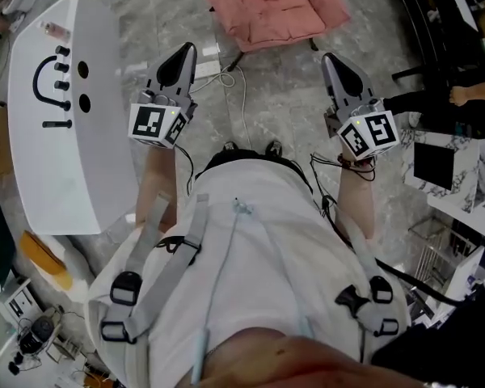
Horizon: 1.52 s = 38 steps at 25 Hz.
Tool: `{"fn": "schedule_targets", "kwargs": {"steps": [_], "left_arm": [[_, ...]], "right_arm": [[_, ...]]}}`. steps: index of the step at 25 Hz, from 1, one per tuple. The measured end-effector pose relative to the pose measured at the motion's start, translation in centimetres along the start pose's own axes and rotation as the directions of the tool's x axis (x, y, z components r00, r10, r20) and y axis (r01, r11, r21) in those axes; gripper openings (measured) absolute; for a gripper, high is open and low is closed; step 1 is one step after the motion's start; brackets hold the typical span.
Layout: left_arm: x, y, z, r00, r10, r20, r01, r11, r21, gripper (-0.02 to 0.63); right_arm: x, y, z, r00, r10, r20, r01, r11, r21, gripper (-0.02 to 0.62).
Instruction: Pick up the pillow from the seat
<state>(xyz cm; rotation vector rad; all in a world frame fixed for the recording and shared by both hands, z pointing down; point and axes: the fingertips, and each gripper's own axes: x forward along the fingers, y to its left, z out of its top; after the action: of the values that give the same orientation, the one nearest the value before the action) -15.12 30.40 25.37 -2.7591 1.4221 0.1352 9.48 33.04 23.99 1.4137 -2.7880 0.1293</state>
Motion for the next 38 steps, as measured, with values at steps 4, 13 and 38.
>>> {"fn": "schedule_targets", "kwargs": {"steps": [4, 13, 38], "left_arm": [[-0.3, 1.0, -0.3, 0.999, -0.039, -0.021, 0.038, 0.999, -0.025, 0.009], [-0.8, 1.6, -0.7, 0.995, -0.087, -0.053, 0.086, 0.996, -0.022, 0.060], [5.0, 3.0, -3.7, 0.983, -0.078, -0.169, 0.067, 0.995, -0.073, 0.283]], "right_arm": [[0.5, 0.9, -0.1, 1.000, -0.017, -0.001, 0.017, 1.000, 0.009, 0.017], [0.7, 1.9, -0.9, 0.999, -0.035, -0.018, 0.035, 0.999, 0.017, 0.025], [6.0, -4.6, -2.5, 0.995, 0.043, -0.085, -0.038, 0.997, 0.065, 0.251]]}}
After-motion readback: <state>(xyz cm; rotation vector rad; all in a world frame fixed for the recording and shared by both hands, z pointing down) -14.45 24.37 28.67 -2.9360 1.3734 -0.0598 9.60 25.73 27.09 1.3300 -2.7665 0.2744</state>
